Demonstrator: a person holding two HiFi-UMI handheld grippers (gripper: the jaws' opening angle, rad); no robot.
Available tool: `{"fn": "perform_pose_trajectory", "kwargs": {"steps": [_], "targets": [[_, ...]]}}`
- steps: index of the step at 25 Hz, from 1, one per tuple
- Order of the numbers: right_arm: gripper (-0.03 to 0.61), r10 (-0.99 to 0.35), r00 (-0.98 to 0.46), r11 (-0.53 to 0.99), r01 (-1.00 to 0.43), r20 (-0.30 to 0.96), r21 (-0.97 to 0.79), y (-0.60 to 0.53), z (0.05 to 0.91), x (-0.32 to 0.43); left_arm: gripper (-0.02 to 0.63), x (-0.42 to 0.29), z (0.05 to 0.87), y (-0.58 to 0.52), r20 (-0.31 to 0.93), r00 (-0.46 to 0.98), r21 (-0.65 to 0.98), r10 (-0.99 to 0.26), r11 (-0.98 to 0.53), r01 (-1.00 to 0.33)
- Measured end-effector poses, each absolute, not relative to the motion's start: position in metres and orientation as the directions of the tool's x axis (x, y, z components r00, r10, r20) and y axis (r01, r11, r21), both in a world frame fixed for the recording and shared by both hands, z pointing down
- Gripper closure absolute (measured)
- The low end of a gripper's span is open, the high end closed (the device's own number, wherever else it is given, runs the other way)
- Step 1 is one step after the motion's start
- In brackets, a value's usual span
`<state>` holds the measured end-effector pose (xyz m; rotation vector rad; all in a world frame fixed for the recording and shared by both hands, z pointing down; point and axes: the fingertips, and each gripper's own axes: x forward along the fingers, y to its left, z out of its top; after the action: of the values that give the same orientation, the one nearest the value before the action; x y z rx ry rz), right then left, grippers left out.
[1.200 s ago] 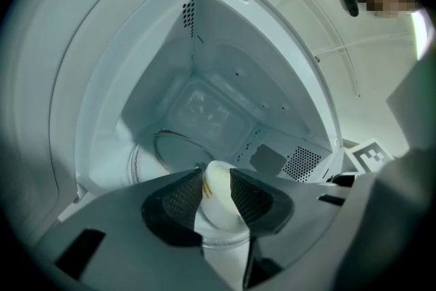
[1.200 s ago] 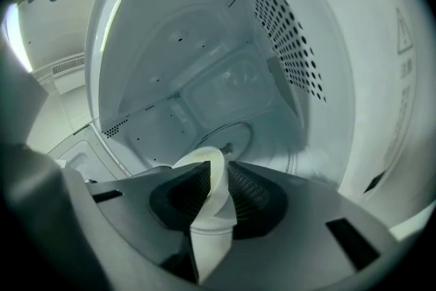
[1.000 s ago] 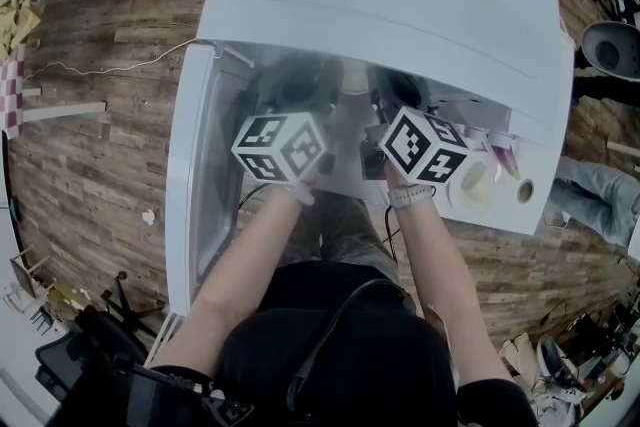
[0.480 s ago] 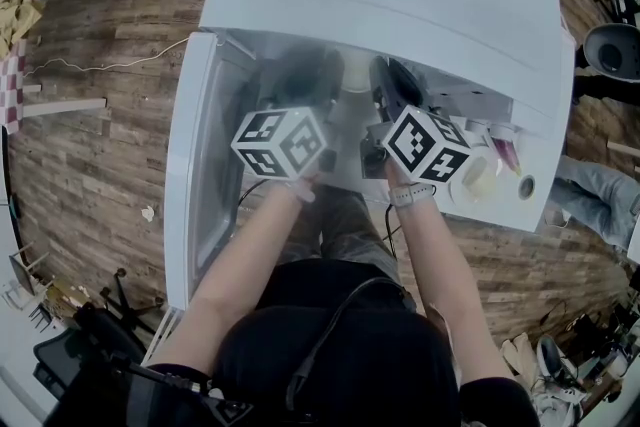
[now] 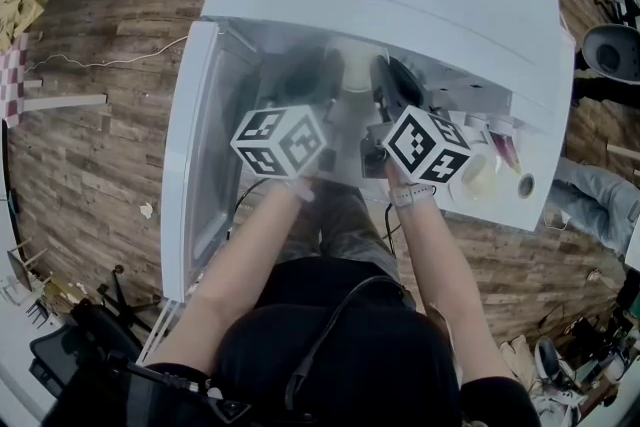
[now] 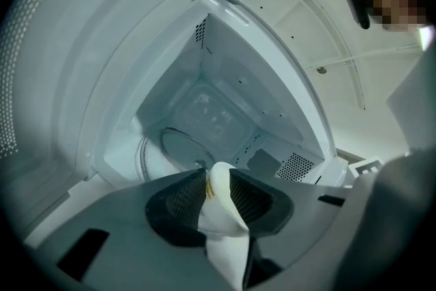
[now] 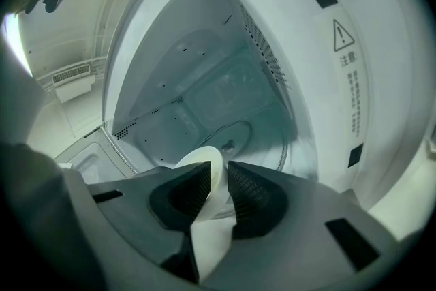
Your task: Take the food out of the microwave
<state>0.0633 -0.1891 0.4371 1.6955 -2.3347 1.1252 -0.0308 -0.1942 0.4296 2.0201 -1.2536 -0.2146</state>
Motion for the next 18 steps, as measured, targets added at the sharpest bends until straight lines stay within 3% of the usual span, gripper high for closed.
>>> {"fn": "perform_pose_trajectory", "kwargs": {"steps": [18], "targets": [[0.489, -0.806, -0.431, 0.172, -0.826, 0.406, -0.536, -0.171, 0.429, 0.063, 0.499, -0.031, 0.424, -0.172, 0.221, 0.477, 0.661, -0.85, -0.229, -0.714]]}}
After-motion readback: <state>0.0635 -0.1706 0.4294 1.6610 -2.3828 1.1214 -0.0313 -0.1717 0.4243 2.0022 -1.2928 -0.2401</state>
